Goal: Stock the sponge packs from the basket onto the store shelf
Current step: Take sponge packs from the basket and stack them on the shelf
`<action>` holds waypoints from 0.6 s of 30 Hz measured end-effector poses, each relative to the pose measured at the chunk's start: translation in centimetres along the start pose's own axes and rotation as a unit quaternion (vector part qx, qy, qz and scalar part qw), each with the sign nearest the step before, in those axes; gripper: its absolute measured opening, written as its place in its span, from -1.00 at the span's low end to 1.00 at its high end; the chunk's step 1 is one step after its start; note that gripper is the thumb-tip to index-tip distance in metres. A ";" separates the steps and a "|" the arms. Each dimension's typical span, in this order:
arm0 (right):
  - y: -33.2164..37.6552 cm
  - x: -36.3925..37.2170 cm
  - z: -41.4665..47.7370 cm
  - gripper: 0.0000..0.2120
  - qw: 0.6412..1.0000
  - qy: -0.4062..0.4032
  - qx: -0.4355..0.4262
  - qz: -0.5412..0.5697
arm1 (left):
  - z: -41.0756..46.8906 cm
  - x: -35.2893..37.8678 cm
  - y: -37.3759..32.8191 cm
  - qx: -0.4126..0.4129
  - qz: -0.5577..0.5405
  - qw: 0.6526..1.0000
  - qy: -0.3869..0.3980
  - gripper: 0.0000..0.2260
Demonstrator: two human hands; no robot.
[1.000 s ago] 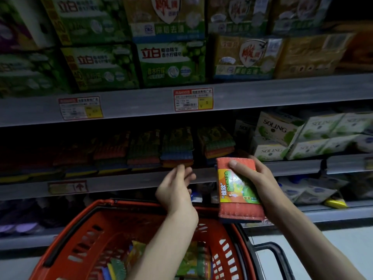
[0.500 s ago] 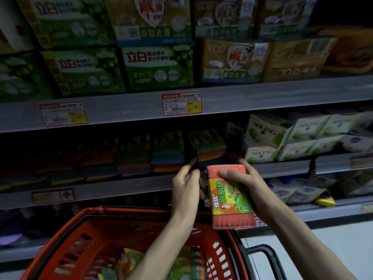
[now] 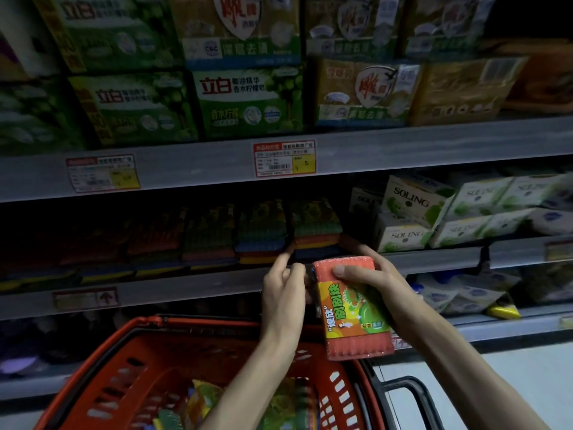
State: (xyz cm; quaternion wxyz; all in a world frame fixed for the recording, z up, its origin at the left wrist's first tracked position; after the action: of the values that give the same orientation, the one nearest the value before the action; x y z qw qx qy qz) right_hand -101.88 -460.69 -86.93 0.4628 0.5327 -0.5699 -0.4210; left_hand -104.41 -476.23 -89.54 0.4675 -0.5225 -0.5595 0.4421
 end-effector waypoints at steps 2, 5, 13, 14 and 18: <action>-0.1 0.2 0.1 -0.47 1.000 0.008 0.001 -0.003 | -0.2 -0.2 -0.3 -0.003 -0.006 1.000 -0.010 -0.59; -0.3 0.1 0.0 -0.49 1.000 0.006 0.003 -0.007 | -0.5 -0.2 -0.6 -0.003 -0.004 1.000 -0.011 -0.57; -0.1 0.1 -0.3 -0.60 1.000 0.009 0.009 -0.008 | -1.3 -0.3 -1.1 -0.003 -0.009 1.000 -0.021 -0.58; -0.1 0.1 -0.3 -0.59 1.000 0.010 0.008 -0.010 | -1.4 -0.2 -1.2 -0.003 -0.010 1.000 -0.018 -0.58; -0.2 0.0 -0.1 -0.52 1.000 0.010 0.003 -0.020 | -1.3 -0.5 -1.1 -0.004 -0.012 1.000 -0.024 -0.60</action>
State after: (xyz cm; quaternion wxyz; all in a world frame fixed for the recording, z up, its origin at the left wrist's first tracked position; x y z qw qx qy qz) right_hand -101.70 -460.69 -87.11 0.4581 0.5495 -0.5560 -0.4231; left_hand -103.28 -476.76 -88.25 0.4574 -0.5066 -0.5785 0.4466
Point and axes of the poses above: each hand's wrist, its own z-axis towards the middle knuckle, its own x-axis out of the palm, y = z × x, the point moved 9 cm from there along z, towards the middle knuckle, and after that the axes turned 5 degrees about -z, right-handed, at the moved point
